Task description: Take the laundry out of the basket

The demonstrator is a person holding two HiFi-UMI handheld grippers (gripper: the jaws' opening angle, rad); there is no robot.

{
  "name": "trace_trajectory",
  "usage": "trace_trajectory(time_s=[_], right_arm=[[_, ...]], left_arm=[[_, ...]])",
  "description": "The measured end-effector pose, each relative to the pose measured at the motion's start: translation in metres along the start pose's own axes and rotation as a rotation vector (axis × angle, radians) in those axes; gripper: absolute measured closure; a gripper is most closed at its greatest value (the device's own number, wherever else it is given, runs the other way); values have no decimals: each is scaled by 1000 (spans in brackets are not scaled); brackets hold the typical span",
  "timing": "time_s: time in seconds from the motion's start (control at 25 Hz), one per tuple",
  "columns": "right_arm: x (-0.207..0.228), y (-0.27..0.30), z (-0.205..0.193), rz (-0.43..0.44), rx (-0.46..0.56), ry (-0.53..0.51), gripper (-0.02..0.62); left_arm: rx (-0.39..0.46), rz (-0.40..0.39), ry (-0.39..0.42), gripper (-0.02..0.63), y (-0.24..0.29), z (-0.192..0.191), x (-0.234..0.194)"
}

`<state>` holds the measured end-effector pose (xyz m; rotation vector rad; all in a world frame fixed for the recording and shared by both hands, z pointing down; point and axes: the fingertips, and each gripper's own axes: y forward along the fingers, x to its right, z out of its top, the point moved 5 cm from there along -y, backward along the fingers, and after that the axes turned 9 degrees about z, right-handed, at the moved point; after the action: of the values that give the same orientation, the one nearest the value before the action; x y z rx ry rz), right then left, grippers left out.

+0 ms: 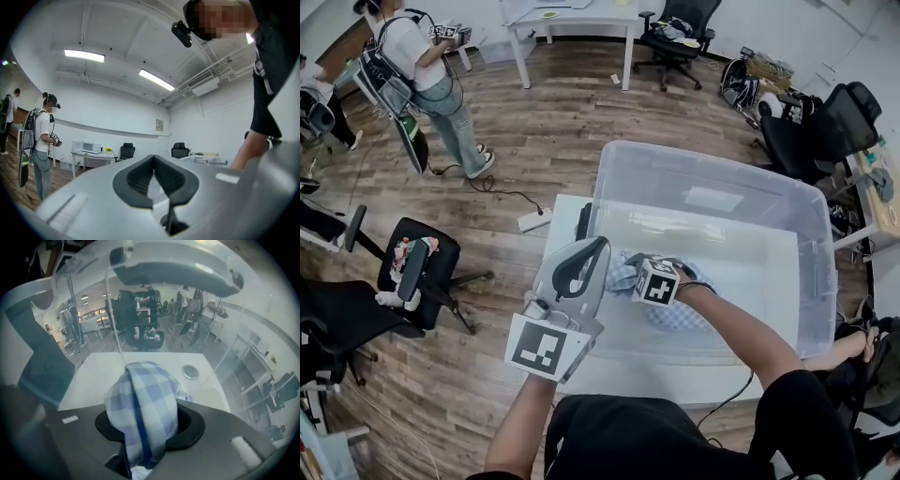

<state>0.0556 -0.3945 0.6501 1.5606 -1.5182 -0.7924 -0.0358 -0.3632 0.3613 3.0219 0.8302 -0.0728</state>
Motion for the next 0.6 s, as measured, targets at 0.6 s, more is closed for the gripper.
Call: trace_trajectory(time_s=[0.6], right_arm=[[-28, -138, 36, -218, 348, 96, 417]], left_arm=[[24, -62, 36, 598, -2, 5, 29]])
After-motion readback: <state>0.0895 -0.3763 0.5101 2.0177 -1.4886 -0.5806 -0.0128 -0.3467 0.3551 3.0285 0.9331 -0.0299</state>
